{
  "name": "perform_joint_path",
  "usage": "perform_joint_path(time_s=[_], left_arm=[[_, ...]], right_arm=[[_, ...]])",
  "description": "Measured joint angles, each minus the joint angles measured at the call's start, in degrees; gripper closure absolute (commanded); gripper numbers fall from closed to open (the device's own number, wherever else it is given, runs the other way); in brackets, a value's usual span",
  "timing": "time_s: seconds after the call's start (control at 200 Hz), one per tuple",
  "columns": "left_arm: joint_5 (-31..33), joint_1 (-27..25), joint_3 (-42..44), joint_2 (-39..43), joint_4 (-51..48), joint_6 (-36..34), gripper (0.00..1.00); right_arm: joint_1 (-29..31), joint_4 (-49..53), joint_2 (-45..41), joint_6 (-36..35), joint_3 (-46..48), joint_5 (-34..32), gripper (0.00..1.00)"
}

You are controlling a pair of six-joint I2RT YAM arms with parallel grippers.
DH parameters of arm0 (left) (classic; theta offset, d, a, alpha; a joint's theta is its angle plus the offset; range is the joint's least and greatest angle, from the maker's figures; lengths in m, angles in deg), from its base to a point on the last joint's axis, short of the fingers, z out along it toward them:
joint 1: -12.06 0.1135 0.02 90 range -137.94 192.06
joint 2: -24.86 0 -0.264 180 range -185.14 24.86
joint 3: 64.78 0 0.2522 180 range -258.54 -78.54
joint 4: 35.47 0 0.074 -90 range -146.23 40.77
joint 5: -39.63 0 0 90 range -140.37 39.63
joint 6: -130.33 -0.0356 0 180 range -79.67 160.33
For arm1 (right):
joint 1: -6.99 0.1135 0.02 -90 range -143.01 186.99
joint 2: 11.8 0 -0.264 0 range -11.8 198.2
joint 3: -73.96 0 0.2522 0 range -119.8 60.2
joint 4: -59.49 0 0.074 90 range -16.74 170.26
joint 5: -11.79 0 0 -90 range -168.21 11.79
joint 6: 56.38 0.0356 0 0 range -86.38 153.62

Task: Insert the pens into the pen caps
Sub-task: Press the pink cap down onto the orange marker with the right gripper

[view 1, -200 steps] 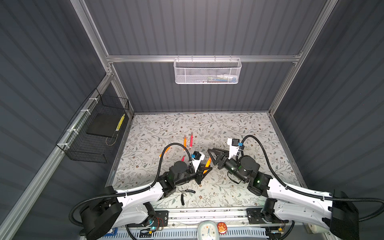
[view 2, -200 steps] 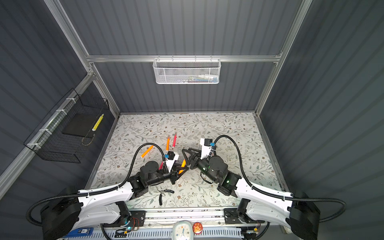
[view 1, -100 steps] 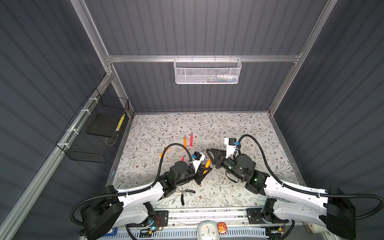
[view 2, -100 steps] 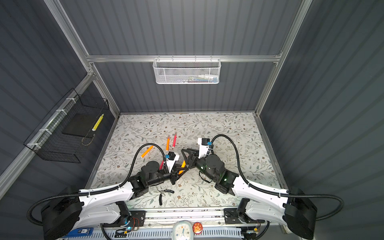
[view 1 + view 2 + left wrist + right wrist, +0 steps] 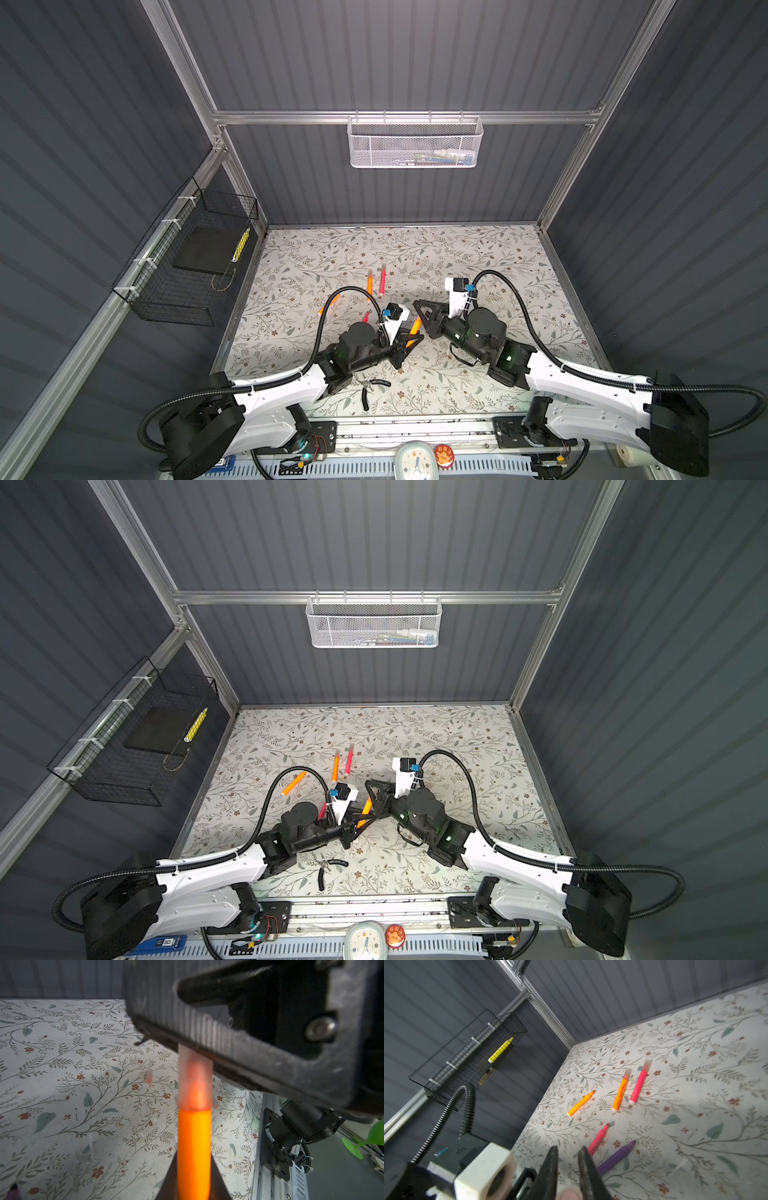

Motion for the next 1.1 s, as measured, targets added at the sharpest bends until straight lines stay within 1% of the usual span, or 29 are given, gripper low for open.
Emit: perform_joint_path(time_s=[0.075, 0.225, 0.325, 0.485, 0.56, 0.67, 0.83, 0.945, 1.1], left_arm=[[0.8, 0.0, 0.0, 0.0, 0.2, -0.2, 1.0], [3.7, 0.0, -0.4, 0.0, 1.4, -2.1, 1.0], [4.0, 0.5, -1.6, 0.0, 1.3, -4.2, 1.0], [-1.5, 3.7, -4.5, -0.8, 1.6, -6.8, 1.0], [-2.8, 4.4, -5.9, -1.4, 1.4, -8.0, 1.0], [-3.4, 5.0, -8.2, -1.8, -0.3, -10.1, 1.0], [-3.1, 5.7, -12.2, -1.9, -5.9, -13.2, 1.0], [-2.4, 5.8, -13.8, -1.9, -9.2, -15.8, 1.0], [-2.3, 5.8, -14.9, -1.9, -10.7, -18.2, 1.0]], right_arm=[[-0.3, -0.1, 0.2, 0.2, -0.2, 0.4, 1.0], [-0.5, -2.7, 0.3, 0.3, 0.2, 1.2, 1.0], [-0.4, -5.6, -0.1, 0.2, 0.9, 0.5, 1.0], [0.1, -9.9, -0.7, -0.6, 1.1, -2.5, 1.0], [0.2, -11.5, -0.7, -0.8, 1.1, -3.7, 1.0], [0.6, -13.2, -0.5, -1.4, 1.0, -6.0, 1.0], [1.0, -15.8, 0.9, -1.9, 0.5, -9.2, 1.0], [1.5, -15.7, 0.8, -2.0, 0.4, -11.3, 1.0], [2.1, -14.8, 0.4, -3.0, -0.1, -12.2, 1.0]])
